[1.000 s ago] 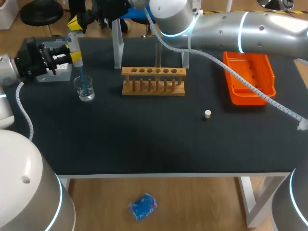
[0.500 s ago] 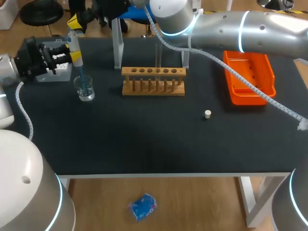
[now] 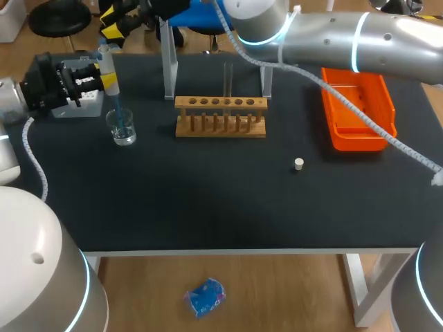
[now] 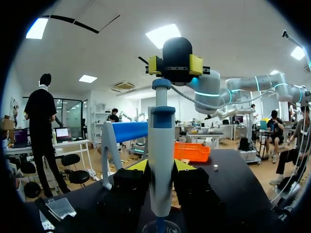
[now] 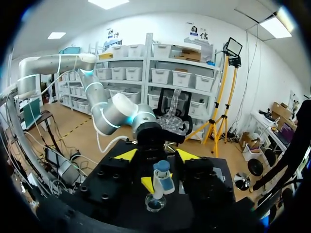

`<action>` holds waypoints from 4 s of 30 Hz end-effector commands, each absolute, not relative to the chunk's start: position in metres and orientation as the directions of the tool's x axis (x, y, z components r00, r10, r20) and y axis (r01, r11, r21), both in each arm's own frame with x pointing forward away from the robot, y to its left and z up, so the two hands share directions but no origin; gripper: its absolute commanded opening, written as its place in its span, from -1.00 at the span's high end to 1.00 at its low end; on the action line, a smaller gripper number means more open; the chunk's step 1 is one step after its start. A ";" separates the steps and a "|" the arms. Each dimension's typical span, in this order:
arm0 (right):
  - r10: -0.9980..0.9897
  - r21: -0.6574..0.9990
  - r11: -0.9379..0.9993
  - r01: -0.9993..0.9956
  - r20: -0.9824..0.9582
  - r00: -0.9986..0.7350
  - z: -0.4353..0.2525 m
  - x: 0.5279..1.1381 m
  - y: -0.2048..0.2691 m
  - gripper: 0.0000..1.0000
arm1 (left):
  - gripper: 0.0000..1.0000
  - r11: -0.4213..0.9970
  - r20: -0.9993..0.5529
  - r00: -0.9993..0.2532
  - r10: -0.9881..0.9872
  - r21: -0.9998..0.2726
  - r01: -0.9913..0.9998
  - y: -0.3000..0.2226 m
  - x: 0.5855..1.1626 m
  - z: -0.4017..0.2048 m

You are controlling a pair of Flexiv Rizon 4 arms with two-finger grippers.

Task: Invert the test tube, pick up the pipette, mount the tip to pipette, aspirate from beaker and dispense into the tube, eject the tip, return the pipette, and cap with the stopper.

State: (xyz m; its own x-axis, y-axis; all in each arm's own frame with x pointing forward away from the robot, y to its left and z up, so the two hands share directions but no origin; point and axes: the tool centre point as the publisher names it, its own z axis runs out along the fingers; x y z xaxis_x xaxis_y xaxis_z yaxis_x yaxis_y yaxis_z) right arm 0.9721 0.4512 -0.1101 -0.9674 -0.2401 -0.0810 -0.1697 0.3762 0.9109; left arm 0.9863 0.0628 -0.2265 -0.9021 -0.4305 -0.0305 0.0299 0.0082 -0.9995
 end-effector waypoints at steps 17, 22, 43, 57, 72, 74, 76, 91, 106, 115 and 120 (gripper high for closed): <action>-0.242 0.891 0.419 -0.175 -0.077 -0.967 -0.130 0.904 0.354 -1.00 | 1.00 0.008 -0.031 -0.902 -0.431 -1.000 0.030 0.063 0.986 -0.226; -0.253 0.878 0.438 -0.195 -0.088 -0.963 -0.147 0.900 0.339 -1.00 | 1.00 0.008 -0.031 -0.902 -0.431 -1.000 0.030 0.063 0.986 -0.226; -0.255 0.838 0.501 -0.218 -0.098 -0.962 -0.181 0.896 0.322 -1.00 | 1.00 0.008 -0.031 -0.902 -0.431 -1.000 0.030 0.063 0.986 -0.226; -0.179 0.850 0.502 -0.161 -0.080 -0.981 -0.168 0.904 0.263 -1.00 | 1.00 0.008 -0.031 -0.902 -0.431 -1.000 0.030 0.063 0.986 -0.226; -0.157 0.835 0.527 -0.160 -0.089 -0.984 -0.179 0.926 0.170 -1.00 | 1.00 0.008 -0.031 -0.902 -0.431 -1.000 0.030 0.063 0.986 -0.226; -0.158 0.831 0.531 -0.168 -0.097 -0.983 -0.183 0.931 0.162 -1.00 | 1.00 0.008 -0.031 -0.902 -0.431 -1.000 0.030 0.063 0.986 -0.226; -0.154 0.831 0.531 -0.169 -0.102 -0.983 -0.187 0.936 0.155 -1.00 | 1.00 0.008 -0.031 -0.902 -0.431 -1.000 0.030 0.063 0.986 -0.226; -0.116 0.819 0.559 -0.128 -0.076 -0.990 -0.231 0.973 0.143 -1.00 | 1.00 0.008 -0.031 -0.902 -0.431 -1.000 0.030 0.063 0.986 -0.226; -0.099 0.820 0.566 -0.090 -0.041 -0.994 -0.255 0.997 0.150 -1.00 | 1.00 0.008 -0.031 -0.902 -0.431 -1.000 0.030 0.063 0.986 -0.226; -0.111 0.812 0.578 -0.082 -0.022 -0.994 -0.265 1.003 0.157 -1.00 | 1.00 0.008 -0.031 -0.902 -0.431 -1.000 0.030 0.063 0.986 -0.226; -0.110 0.808 0.583 -0.080 -0.019 -0.994 -0.266 1.007 0.158 -1.00 | 1.00 0.008 -0.031 -0.902 -0.431 -1.000 0.030 0.063 0.986 -0.226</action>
